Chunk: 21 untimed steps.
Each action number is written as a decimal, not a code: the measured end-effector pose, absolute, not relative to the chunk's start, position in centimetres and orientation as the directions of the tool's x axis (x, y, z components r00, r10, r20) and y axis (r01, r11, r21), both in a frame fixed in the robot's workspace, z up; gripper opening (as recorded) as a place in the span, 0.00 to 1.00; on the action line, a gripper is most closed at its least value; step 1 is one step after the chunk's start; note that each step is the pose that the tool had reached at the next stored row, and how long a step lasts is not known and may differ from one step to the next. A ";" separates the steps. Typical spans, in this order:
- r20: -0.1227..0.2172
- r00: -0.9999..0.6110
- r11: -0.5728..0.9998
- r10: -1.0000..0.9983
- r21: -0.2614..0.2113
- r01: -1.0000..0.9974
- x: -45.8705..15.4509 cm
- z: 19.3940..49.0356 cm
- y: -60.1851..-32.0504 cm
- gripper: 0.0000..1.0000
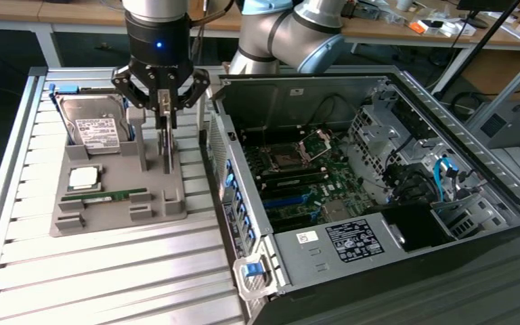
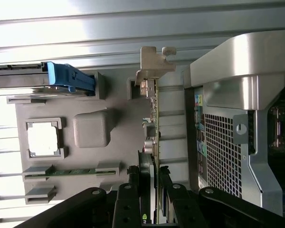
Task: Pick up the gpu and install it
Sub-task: 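Pick up the gpu and move the gpu toward the slot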
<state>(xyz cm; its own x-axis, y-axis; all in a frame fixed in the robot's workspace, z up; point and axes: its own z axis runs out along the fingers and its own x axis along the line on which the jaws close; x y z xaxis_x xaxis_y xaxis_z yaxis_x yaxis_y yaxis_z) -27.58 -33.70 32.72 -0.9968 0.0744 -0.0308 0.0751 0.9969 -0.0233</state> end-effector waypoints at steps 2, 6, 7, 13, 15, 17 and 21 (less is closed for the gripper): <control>-0.031 -0.997 0.997 0.074 -0.023 0.075 -27.6 32.9 -33.7 0.27; -0.031 -0.997 0.997 0.074 -0.023 0.075 -27.6 33.1 -33.7 0.27; -0.031 -0.997 0.997 0.074 -0.023 0.075 -27.6 33.2 -33.7 0.27; -0.031 -0.997 0.997 0.074 -0.023 0.075 -27.6 33.7 -33.7 0.27; -0.031 -0.997 0.997 0.074 -0.023 0.075 -27.6 33.8 -33.7 0.27; -0.031 -0.997 0.997 0.074 -0.023 0.075 -27.6 33.9 -33.7 0.27; -0.031 -0.997 0.997 0.074 -0.023 0.075 -27.6 34.2 -33.7 0.27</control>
<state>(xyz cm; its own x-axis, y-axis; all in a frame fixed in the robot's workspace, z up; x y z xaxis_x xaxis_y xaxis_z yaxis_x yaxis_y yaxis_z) -27.59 -33.69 34.19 -0.9968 0.0744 -0.0309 0.0751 0.9969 -0.0233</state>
